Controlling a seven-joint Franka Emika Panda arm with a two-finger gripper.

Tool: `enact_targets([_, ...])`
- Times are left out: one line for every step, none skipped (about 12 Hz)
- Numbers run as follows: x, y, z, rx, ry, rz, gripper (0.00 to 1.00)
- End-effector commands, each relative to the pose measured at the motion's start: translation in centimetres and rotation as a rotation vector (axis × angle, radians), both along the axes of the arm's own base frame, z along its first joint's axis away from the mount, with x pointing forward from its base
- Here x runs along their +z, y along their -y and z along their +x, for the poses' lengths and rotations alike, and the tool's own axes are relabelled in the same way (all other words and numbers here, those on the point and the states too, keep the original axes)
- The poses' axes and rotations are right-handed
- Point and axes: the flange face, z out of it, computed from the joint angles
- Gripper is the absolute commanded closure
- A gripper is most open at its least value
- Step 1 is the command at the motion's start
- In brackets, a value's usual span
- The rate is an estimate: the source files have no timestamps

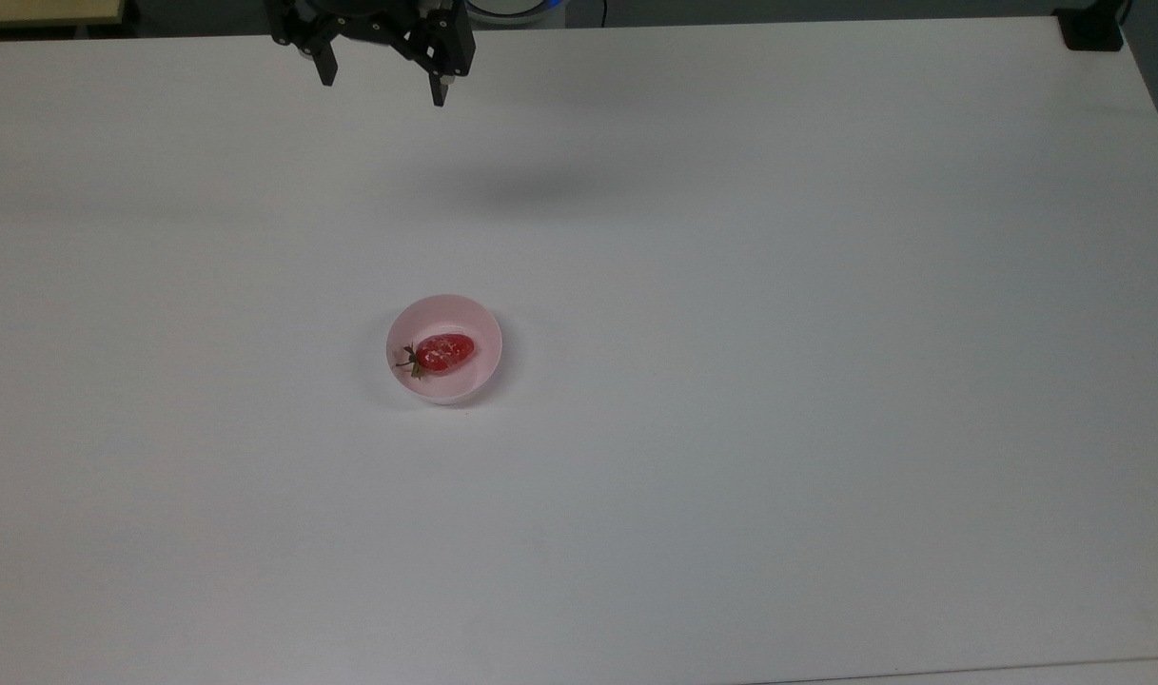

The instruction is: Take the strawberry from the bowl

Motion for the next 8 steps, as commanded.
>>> enact_targets([0.0, 0.0, -0.5, 0.012, 0.0, -0.004, 0.0])
enact_targets([0.0, 0.0, -0.5, 0.012, 0.0, -0.004, 0.0])
enact_targets([0.0, 0.0, -0.5, 0.012, 0.0, -0.004, 0.0])
enact_targets([0.0, 0.0, -0.5, 0.012, 0.0, -0.004, 0.0])
enact_targets([0.0, 0.0, -0.5, 0.012, 0.0, -0.004, 0.0])
enact_targets([0.0, 0.0, -0.4, 0.012, 0.003, -0.005, 0.0])
enact_targets([-0.3, -0.1, -0.2, 0.021, 0.003, -0.006, 0.0])
enact_targets([-0.7, 0.0, 0.7, 0.023, 0.039, -0.01, 0.0])
